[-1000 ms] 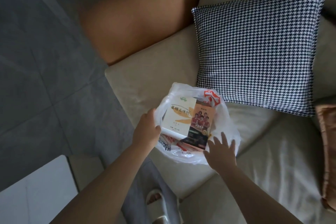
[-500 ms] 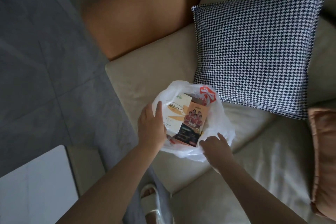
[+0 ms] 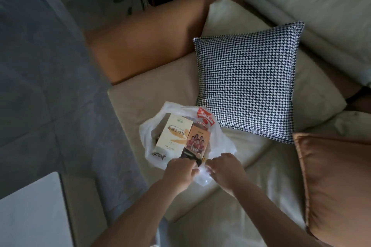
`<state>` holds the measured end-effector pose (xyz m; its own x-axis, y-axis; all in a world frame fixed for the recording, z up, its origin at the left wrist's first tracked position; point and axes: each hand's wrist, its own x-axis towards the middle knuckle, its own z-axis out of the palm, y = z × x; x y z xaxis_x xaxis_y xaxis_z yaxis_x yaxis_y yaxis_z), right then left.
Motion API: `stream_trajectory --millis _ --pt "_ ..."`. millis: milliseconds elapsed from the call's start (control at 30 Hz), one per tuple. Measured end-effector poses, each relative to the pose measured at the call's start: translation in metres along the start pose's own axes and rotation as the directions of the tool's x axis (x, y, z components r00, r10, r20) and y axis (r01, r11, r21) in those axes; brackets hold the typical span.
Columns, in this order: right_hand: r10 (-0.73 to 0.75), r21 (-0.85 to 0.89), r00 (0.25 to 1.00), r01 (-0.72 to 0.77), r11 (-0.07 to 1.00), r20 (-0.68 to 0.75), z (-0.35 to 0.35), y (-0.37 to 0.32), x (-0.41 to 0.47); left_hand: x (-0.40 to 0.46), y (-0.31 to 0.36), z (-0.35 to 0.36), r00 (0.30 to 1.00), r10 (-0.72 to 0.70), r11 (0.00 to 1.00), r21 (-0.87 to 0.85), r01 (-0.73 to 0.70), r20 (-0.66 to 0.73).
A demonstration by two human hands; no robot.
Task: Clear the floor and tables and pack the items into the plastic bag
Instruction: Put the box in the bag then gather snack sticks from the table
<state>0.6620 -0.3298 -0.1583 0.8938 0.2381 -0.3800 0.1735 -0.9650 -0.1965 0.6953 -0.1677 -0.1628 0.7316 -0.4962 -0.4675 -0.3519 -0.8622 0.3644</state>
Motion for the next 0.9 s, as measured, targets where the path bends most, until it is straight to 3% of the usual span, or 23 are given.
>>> stream_trajectory --millis 133,267,367,533,733,900 --pt "-0.042 0.026 0.999 0.043 0.999 -0.013 -0.017 -0.020 -0.006 -0.014 -0.008 -0.010 1.000 -0.030 0.999 0.016 0.030 0.003" --pt "-0.083 0.029 0.989 0.080 0.996 0.125 -0.023 -0.045 -0.001 -0.033 -0.015 -0.007 0.996 -0.084 0.996 -0.020 0.083 -0.006" --pt "-0.147 0.045 0.981 0.142 0.989 0.130 -0.021 -0.064 0.005 -0.050 -0.025 -0.004 0.988 -0.150 0.986 -0.080 0.146 -0.040" --pt "-0.296 -0.114 0.934 0.322 0.940 0.197 -0.011 -0.116 0.028 -0.094 -0.076 0.005 0.953 -0.296 0.944 -0.170 0.283 -0.057" --pt "-0.461 -0.132 0.848 0.504 0.853 0.260 0.014 -0.202 0.042 -0.177 -0.150 0.037 0.835 -0.545 0.820 -0.160 0.549 0.071" --pt "-0.548 -0.158 0.749 0.633 0.758 0.373 0.051 -0.284 0.038 -0.263 -0.185 0.074 0.703 -0.699 0.662 -0.250 0.706 0.133"
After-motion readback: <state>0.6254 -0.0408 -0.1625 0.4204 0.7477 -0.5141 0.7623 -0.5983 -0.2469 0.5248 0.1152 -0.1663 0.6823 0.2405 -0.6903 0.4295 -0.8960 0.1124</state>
